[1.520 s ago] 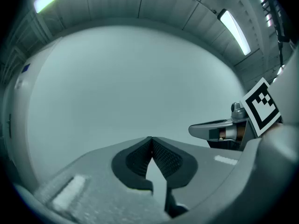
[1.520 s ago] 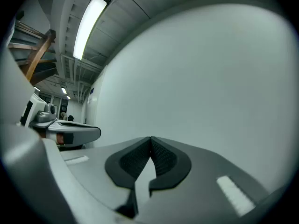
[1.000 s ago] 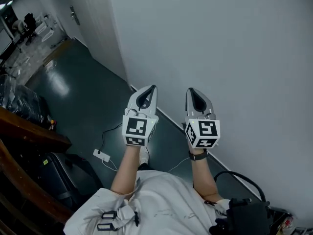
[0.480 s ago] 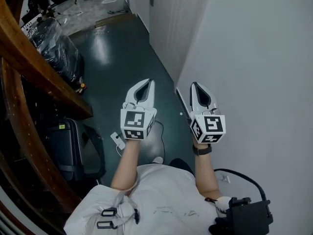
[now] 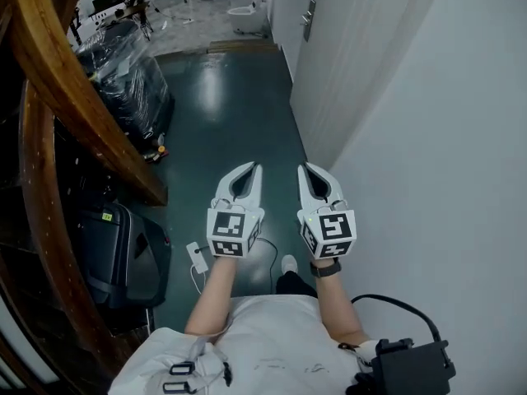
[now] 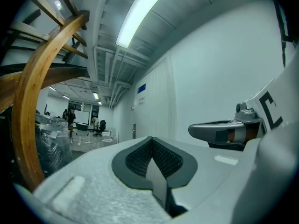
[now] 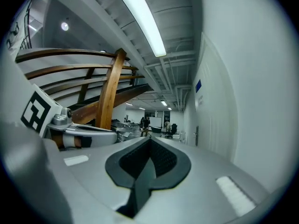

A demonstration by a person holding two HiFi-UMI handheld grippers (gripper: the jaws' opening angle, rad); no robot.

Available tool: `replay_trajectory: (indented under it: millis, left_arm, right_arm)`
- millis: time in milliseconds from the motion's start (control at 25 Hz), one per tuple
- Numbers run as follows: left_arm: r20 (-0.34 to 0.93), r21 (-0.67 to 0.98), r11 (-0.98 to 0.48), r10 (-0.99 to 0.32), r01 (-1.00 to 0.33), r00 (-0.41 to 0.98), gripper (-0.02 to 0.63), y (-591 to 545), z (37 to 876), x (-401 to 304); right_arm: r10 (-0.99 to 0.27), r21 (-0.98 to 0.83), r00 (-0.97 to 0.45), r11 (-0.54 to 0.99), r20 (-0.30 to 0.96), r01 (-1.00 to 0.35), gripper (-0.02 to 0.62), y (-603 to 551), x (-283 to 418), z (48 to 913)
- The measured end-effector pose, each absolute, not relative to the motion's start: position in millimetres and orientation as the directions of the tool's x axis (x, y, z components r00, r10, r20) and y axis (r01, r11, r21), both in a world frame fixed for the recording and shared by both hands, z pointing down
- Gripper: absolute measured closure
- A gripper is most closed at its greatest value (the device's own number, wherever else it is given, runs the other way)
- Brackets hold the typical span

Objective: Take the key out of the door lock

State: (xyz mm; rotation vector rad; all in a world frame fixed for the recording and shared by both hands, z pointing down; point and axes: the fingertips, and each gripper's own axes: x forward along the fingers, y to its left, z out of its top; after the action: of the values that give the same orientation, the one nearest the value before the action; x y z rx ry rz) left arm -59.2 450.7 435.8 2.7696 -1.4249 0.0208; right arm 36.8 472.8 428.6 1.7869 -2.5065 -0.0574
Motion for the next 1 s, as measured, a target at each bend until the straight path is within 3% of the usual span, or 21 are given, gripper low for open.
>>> replay_trajectory:
  millis: [120, 400, 720, 1000]
  left_arm:
    - [0.016, 0.026, -0.531, -0.847, -0.847, 0.532, 0.606, 414.1, 427.9, -35.0]
    - [-0.007, 0.016, -0.491, -0.871, -0.871, 0.491, 0.606, 358.1, 407.7, 21.1]
    - [0.07, 0.009, -0.422, -0.904, -0.906, 0.422, 0.606, 305.4, 436.7, 11.8]
    - [0.053, 0.025, -0.408, -0.911, -0.913, 0.409, 0.606, 206.8, 447.3, -17.5]
  right_arm:
    - [-0.912, 0.086, -0.41, 0.411, 0.028, -0.908, 0.589, 430.4, 54.1, 415.8]
    - [-0.891, 0.062, -0.454, 0.453, -0.001, -0.889, 0.589, 363.9, 115.9, 396.5]
    - [-0.831, -0.035, -0.555, 0.554, 0.041, -0.832, 0.589, 306.2, 98.9, 432.2]
    - [-0.83, -0.026, -0.556, 0.555, 0.045, -0.831, 0.589, 214.0, 77.3, 445.2]
